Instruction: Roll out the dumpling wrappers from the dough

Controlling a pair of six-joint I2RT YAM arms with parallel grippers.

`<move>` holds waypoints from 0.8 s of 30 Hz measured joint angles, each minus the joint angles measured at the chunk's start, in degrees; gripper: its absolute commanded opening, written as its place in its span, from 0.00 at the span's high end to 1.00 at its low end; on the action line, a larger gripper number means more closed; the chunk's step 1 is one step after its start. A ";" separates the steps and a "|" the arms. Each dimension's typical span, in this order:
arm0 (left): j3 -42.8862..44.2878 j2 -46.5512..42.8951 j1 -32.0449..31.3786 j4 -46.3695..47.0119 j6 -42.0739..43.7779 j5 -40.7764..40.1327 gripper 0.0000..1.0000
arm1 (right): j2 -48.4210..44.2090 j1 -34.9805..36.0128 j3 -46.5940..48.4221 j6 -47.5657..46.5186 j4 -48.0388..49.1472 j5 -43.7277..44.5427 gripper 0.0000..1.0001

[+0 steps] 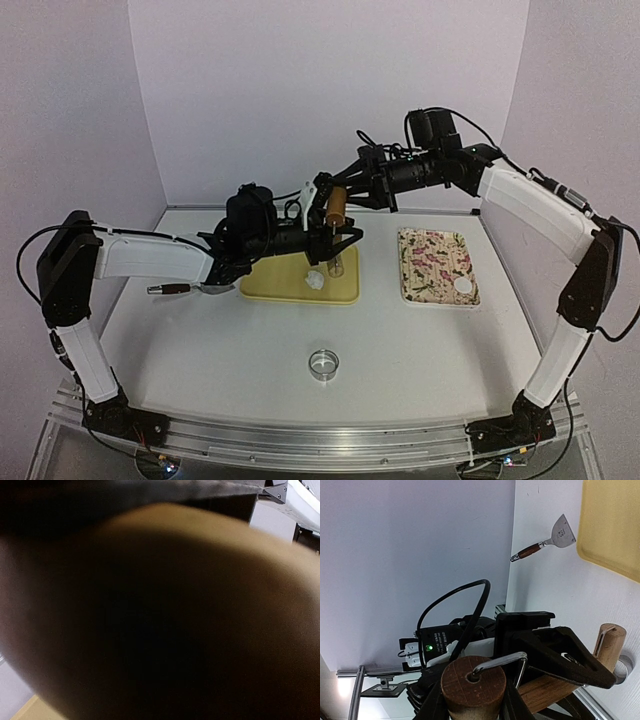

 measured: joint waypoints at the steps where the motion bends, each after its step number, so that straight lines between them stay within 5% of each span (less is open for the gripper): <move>1: -0.26 -0.07 -0.07 0.16 0.24 -0.40 0.79 | 0.00 -0.07 -0.01 0.10 -0.05 0.12 1.00; 5: -2.01 -1.03 -0.86 -0.13 2.99 -1.50 0.99 | -0.11 -0.64 -1.54 2.28 -0.39 0.13 1.00; 12: -3.75 -2.32 -2.91 -8.92 4.74 -1.93 1.00 | -3.42 -2.08 -12.20 3.19 1.35 -2.90 0.99; 24: 2.53 -2.43 -3.92 -34.15 11.61 -2.28 1.00 | -4.55 -3.67 -18.56 -3.74 -3.06 -2.84 0.55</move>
